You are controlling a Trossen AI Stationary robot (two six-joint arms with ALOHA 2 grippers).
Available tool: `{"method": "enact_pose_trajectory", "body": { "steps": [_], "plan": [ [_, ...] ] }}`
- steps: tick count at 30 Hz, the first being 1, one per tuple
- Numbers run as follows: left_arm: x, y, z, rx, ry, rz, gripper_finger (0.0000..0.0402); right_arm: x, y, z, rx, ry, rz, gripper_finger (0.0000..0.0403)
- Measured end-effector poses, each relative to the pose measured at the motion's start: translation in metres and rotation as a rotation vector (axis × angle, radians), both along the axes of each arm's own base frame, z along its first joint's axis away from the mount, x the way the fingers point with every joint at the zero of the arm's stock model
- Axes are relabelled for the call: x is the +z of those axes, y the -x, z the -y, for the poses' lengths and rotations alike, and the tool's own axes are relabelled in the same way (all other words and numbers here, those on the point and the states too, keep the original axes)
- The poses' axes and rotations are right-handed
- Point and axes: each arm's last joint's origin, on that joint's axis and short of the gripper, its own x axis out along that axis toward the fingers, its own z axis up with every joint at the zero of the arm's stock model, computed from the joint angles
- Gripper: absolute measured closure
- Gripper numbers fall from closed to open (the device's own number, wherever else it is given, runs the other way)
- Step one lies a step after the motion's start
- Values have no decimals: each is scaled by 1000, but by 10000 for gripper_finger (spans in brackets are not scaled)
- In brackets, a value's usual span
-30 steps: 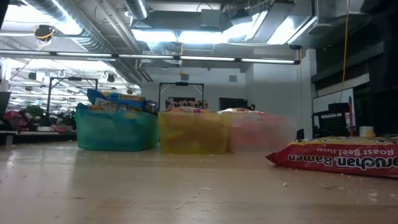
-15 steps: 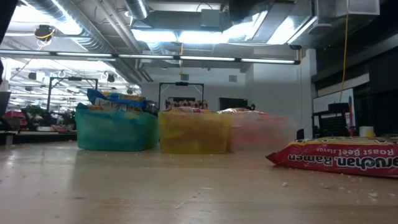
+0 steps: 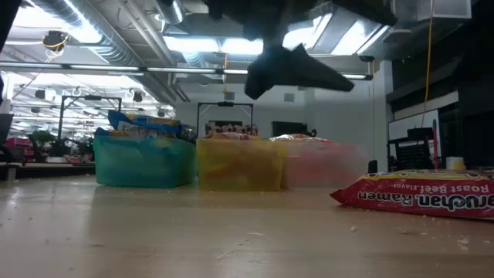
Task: Sort Maruchan noodles
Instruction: Put the red bag into the yellow bin
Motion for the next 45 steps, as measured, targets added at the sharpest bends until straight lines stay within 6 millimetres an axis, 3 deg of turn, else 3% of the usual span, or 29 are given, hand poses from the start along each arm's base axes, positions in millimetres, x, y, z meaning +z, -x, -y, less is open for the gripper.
{"method": "enact_pose_trajectory", "body": {
  "steps": [6,14,20,26,32,38,45],
  "plan": [
    [-1,7,16,36,96,-27,112,-22,-16,34,-72,-124,-105,101],
    [-5,21,53,89,148,-24,112,-70,-14,48,72,-305,-71,101],
    [-13,36,71,178,93,4,112,-78,-19,46,120,-311,40,101],
    [-56,56,55,363,234,18,112,-76,-43,44,253,-347,83,101],
    [-85,70,31,481,269,-19,112,-73,-67,57,334,-358,79,101],
    [-93,77,27,518,356,-71,112,-71,-85,73,363,-372,94,101],
    [-90,76,33,411,453,-110,112,-70,-102,88,396,-379,121,101]
  ]
}}
